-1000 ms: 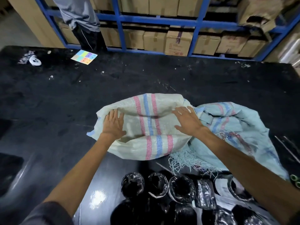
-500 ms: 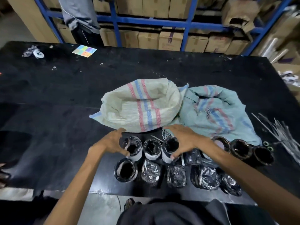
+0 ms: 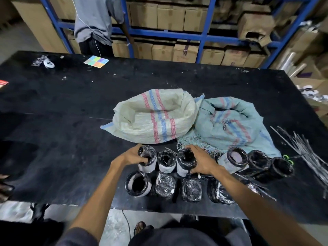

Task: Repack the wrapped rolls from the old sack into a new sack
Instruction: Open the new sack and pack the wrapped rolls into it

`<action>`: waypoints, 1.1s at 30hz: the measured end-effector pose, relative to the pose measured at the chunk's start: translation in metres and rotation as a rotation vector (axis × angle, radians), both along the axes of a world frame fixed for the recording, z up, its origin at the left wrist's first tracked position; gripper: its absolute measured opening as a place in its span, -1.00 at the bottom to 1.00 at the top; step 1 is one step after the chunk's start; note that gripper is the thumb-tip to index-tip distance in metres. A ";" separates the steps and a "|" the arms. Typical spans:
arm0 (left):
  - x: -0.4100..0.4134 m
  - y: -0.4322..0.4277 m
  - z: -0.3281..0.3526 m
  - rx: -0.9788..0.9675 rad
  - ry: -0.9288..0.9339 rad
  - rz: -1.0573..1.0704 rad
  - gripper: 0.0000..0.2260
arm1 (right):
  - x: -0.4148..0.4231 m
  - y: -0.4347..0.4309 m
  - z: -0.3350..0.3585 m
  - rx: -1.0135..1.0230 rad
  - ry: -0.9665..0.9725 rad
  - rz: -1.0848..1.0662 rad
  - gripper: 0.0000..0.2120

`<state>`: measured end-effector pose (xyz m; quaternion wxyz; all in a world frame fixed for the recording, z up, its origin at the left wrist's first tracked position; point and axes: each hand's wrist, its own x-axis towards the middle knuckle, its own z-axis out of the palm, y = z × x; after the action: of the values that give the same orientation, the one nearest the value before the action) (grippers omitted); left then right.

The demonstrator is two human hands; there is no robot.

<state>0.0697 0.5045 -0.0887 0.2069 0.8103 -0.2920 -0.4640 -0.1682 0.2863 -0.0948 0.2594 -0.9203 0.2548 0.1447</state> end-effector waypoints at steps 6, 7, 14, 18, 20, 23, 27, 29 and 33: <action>-0.007 -0.001 -0.014 -0.057 0.040 0.065 -0.32 | -0.003 -0.002 -0.012 0.101 -0.051 -0.082 0.05; -0.006 0.001 -0.014 -0.063 0.090 0.070 -0.28 | -0.004 -0.003 -0.013 0.114 -0.059 -0.091 0.05; 0.001 0.002 -0.021 -0.079 0.039 0.010 -0.15 | -0.004 -0.001 -0.019 0.223 -0.126 -0.177 0.02; 0.010 0.009 -0.017 -0.202 0.037 0.220 -0.24 | 0.000 0.000 0.002 0.432 -0.272 -0.423 0.05; 0.015 0.007 -0.001 -0.329 0.075 0.379 -0.35 | 0.011 -0.002 0.024 0.574 -0.363 -0.500 0.02; 0.024 -0.007 0.030 -0.544 0.177 0.585 -0.43 | 0.039 -0.002 0.062 0.783 -0.486 -0.544 -0.12; 0.044 -0.039 0.060 -0.649 0.342 0.666 -0.37 | 0.101 0.003 0.089 1.013 -0.528 -0.667 -0.61; 0.054 -0.053 0.073 -0.675 0.436 0.730 -0.46 | 0.133 0.000 0.093 1.110 -0.490 -0.754 -0.62; 0.091 -0.069 0.077 -0.594 0.464 0.831 -0.48 | 0.187 -0.027 0.084 1.221 -0.418 -0.777 -0.49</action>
<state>0.1608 0.4357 -0.0114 0.6506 0.6407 -0.0131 -0.4075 0.0192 0.2596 -0.0110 0.7989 -0.4648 0.3812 -0.0194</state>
